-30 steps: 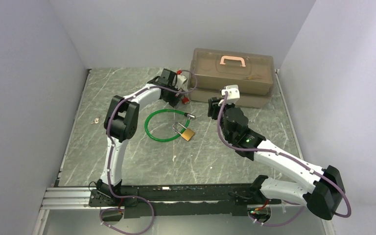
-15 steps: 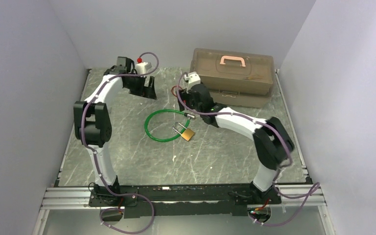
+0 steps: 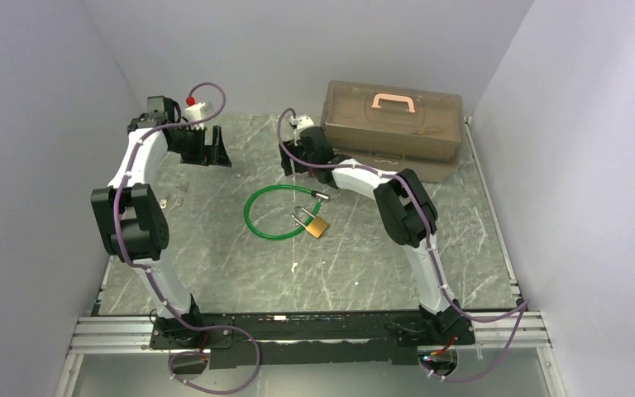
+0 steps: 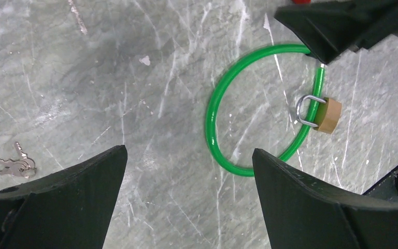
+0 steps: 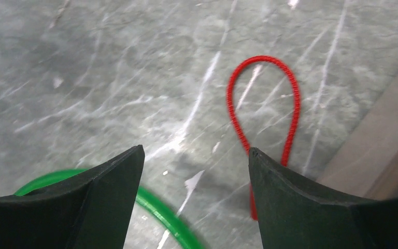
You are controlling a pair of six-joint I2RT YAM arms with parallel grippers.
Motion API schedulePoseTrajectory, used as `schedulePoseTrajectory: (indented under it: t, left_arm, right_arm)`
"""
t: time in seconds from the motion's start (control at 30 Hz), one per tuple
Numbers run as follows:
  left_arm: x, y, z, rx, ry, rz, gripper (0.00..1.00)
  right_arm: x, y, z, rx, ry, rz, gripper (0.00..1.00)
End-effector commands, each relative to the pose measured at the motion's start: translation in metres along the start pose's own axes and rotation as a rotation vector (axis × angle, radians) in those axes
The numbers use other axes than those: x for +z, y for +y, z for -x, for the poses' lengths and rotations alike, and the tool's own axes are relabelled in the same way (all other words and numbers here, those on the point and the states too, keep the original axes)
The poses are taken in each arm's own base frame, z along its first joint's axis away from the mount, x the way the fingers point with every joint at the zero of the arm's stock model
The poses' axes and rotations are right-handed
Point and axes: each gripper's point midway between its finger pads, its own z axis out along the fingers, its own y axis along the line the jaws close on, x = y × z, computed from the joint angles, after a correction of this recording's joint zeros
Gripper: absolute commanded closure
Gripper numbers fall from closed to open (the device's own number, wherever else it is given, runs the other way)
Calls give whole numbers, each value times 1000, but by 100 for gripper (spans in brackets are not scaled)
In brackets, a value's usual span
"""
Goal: Unlock with the key
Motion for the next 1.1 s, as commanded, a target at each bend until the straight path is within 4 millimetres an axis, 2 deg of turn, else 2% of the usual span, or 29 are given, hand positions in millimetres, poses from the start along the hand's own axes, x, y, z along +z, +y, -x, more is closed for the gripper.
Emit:
schedulePoseTrajectory:
  t: [0.0, 0.13, 0.33, 0.47, 0.7, 0.83, 1.07]
  left_arm:
    - [-20, -26, 7, 79, -47, -25, 3]
    - [-23, -27, 6, 76, -54, -19, 2]
    - [-25, -21, 4, 79, -43, 17, 3]
    - [-29, -20, 5, 75, -41, 20, 3]
    - [-44, -23, 5, 96, -61, 29, 3]
    - [-50, -26, 0, 103, -61, 22, 3]
    - [-65, -26, -2, 103, -78, 31, 3]
  right_arm:
    - [9, -31, 21, 26, -34, -93, 24]
    - [18, -36, 13, 19, -5, -80, 25]
    - [26, -12, -4, -35, 29, -19, 25]
    - [37, -14, -18, -26, 85, -28, 28]
    - [47, -16, -24, -17, 110, -37, 29]
    - [45, -15, -27, -10, 121, -35, 31]
    - [26, 10, -51, -4, 185, -3, 42]
